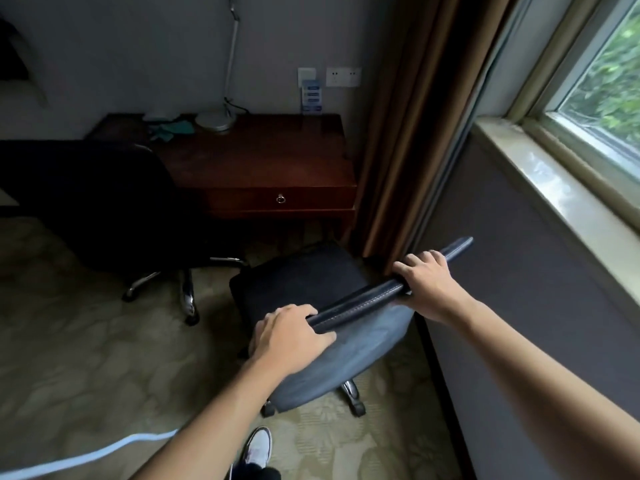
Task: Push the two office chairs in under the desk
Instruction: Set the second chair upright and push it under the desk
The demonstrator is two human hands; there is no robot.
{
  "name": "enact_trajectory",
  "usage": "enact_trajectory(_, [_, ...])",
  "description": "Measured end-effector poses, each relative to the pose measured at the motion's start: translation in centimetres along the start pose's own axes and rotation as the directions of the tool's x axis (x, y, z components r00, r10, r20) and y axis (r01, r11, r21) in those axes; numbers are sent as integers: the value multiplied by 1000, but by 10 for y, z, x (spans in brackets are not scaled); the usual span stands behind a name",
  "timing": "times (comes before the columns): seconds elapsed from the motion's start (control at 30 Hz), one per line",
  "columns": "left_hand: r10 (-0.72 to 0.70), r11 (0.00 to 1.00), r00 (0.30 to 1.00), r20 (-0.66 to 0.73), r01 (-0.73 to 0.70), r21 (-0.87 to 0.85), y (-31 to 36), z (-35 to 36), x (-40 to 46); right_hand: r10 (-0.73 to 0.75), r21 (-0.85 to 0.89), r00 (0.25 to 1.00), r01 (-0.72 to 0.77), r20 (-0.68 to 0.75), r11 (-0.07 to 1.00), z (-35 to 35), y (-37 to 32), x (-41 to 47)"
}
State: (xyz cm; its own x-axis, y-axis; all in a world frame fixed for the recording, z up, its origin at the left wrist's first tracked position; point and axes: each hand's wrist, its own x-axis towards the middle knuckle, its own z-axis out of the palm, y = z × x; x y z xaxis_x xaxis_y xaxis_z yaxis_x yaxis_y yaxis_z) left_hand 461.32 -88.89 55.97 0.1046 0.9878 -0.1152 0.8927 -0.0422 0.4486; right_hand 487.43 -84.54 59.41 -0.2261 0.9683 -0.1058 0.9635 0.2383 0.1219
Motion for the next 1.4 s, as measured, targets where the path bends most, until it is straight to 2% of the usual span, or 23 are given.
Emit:
enact_trajectory(0.13, [-6, 1000, 999, -39, 6, -17, 2, -4, 20, -15, 8, 1000, 15, -3, 1000, 0, 11, 25])
enact_trajectory(0.4, [82, 991, 992, -95, -71, 111, -26, -26, 80, -3, 111, 988, 20, -151, 994, 9, 2, 77])
enact_trajectory(0.57, [78, 985, 992, -96, -62, 160, -50, -42, 109, 0, 140, 970, 35, -243, 990, 11, -14, 102])
enact_trajectory(0.73, [69, 984, 994, -79, -55, 168, -71, -55, 121, 26, 153, 975, 9, -223, 988, 3, -35, 114])
enact_trajectory(0.93, [119, 942, 988, -94, -83, 326, -75, -66, 142, 82, 224, 965, -25, -249, 974, 2, -56, 134])
enact_trajectory(1.03, [108, 934, 989, -104, -65, 352, -86, -72, 149, 86, 234, 959, -22, -270, 972, 3, -68, 144])
enact_trajectory(1.13, [92, 942, 989, -112, -50, 332, -100, -75, 156, 57, 213, 972, -8, -227, 977, 0, -76, 161])
enact_trajectory(1.27, [143, 950, 988, -49, -124, 285, -110, -86, 183, 15, 129, 985, 7, -171, 992, -11, -77, 194])
enact_trajectory(1.4, [188, 939, 981, -46, -166, 302, -132, -91, 204, -76, 46, 987, 83, -140, 995, -12, -79, 218])
